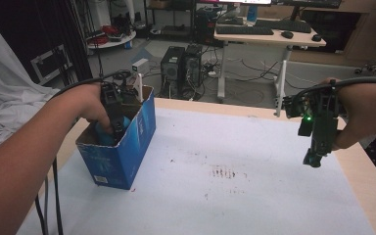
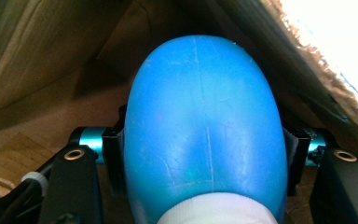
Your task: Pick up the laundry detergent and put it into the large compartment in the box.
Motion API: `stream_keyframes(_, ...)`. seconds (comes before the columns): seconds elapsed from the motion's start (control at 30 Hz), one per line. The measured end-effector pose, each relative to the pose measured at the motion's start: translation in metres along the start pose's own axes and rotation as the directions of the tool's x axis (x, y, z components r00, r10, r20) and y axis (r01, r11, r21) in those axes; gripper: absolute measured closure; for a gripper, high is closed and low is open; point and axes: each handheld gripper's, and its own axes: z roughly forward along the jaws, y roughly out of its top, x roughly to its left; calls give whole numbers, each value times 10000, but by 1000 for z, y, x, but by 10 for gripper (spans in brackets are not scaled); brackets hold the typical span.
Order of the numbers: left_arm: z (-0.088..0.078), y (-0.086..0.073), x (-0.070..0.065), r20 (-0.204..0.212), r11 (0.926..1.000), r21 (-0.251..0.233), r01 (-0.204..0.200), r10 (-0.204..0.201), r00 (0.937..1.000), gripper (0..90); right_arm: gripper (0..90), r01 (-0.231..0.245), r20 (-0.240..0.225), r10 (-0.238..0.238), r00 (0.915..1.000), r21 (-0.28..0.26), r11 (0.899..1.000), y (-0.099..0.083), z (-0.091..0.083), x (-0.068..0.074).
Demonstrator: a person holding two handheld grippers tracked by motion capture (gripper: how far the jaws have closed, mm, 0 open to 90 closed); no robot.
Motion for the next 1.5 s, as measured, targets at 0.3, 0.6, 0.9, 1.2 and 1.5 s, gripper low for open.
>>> stream_keyframes(0.3, 0, -1, 4, 127, 10000, 49, -74, 73, 9999, 368, 127, -21, -6, 21, 10000, -24, 10000, -2, 1, -1)
stream_keyframes(0.6, -4, 0, 3, 13, 10000, 17, -46, 46, 10000, 334, 127, -48, -15, 48, 10000, -53, 10000, -3, 1, -1)
stream_keyframes(0.9, -6, -1, 4, -61, 10000, -3, 64, -64, 10000, 303, 127, -99, -27, 99, 9999, -64, 9999, -4, 4, -1)
stream_keyframes(1.2, -17, -2, 2, -172, 10000, -10, 80, -81, 9998, 268, 127, -32, -48, 32, 10000, -120, 9999, -5, 3, -1)
stream_keyframes(1.5, -33, -6, 2, -323, 9998, -95, 174, -177, 9993, 248, 127, -21, -12, 21, 10000, -107, 9999, -3, 4, 1)
